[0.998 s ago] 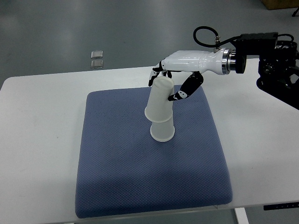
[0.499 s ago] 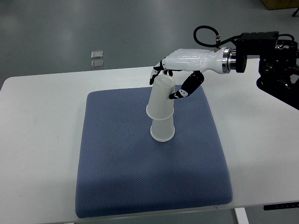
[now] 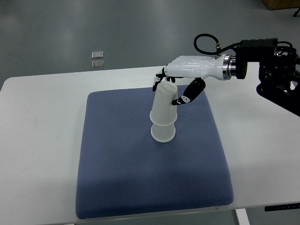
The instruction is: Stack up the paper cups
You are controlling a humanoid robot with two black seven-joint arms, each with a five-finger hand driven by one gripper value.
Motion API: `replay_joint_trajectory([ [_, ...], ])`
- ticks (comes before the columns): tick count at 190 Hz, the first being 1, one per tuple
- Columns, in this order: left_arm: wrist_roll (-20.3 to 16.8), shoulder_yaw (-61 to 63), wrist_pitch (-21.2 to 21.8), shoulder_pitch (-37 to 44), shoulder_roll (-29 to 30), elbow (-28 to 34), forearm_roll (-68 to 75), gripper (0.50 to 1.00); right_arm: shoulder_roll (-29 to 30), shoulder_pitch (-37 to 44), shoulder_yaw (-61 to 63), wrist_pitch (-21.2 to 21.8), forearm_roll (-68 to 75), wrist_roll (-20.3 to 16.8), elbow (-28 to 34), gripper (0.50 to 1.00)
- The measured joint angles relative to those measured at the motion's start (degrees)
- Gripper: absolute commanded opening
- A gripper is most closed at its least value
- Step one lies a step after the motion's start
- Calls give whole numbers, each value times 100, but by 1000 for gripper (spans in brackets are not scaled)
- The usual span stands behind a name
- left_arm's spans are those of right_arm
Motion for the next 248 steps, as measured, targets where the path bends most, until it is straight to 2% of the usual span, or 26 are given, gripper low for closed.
replay_joint_trajectory([
  [9, 0, 0, 0, 0, 0, 0, 0, 1000, 25, -37, 0, -24, -18, 0, 0, 500],
  [28, 0, 0, 0, 1, 0, 0, 0, 1000, 66, -98, 0, -53, -31, 0, -7, 588],
  [46, 0, 0, 0, 0, 0, 0, 0, 1000, 114, -145, 0, -58, -40, -7, -22, 719],
  [66, 0, 0, 0, 0, 0, 0, 0, 1000, 131, -165, 0, -58, -40, -9, -27, 811],
  [73, -1, 0, 0, 0, 0, 0, 0, 1000, 133, -168, 0, -56, -39, -9, -28, 878],
  [77, 0, 0, 0, 0, 0, 0, 0, 1000, 133, -169, 0, -51, -38, -9, -28, 899],
  [190, 0, 0, 0, 0, 0, 0, 0, 1000, 134, -203, 54, -34, 70, -9, -162, 911],
  [219, 0, 0, 0, 0, 0, 0, 0, 1000, 231, -203, 280, -167, 811, -54, -739, 911],
  [248, 1, 0, 0, 1, 0, 0, 0, 1000, 583, -452, 962, -569, 1970, -449, -1765, 911],
])
